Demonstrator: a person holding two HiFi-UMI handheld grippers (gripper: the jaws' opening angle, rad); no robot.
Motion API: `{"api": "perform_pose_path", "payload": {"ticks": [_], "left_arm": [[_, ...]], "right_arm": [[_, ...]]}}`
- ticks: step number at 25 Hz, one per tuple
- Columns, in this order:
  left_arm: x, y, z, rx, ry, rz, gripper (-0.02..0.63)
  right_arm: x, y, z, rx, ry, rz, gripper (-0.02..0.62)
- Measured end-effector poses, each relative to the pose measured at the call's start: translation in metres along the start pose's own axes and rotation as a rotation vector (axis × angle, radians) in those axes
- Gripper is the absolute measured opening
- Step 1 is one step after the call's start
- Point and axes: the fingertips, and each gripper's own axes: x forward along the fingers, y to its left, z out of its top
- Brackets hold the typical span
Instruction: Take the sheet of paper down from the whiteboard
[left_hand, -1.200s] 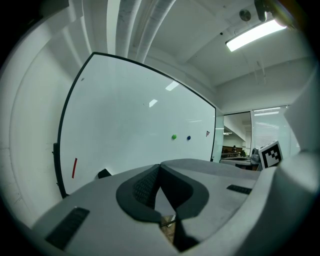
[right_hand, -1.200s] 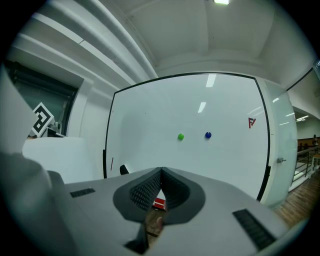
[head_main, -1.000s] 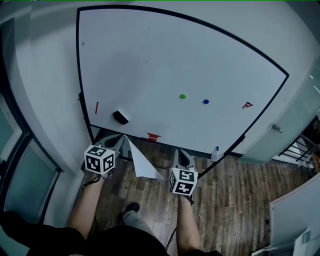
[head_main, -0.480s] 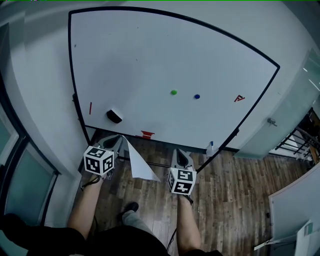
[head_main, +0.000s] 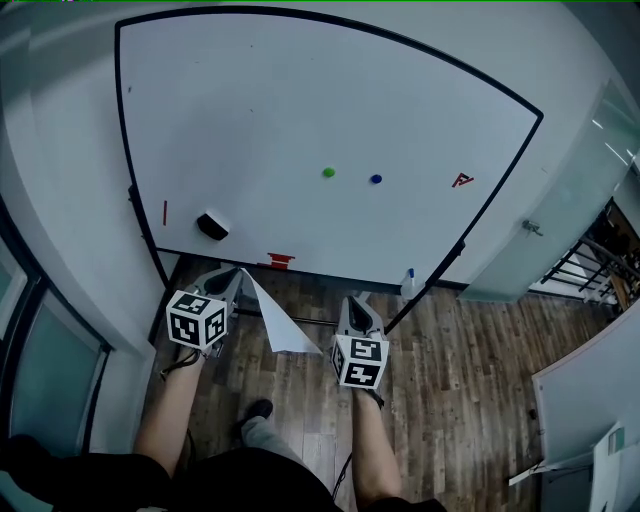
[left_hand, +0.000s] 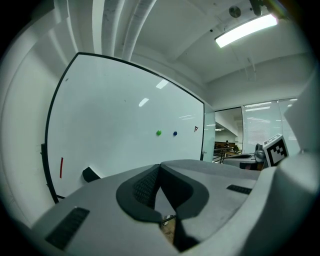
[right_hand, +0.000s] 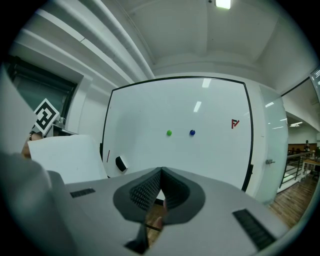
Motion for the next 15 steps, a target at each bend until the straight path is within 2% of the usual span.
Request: {"api": "perform_pose_path", "payload": {"ticks": [15], "left_arm": [[0.0075,-0.0027,-0.0026,0.003,0.001,-0.015,0.021]], "right_arm": [[-0.0003,-0.0033,-0.0086,-0.015,0.02,-0.011,0.025]]}}
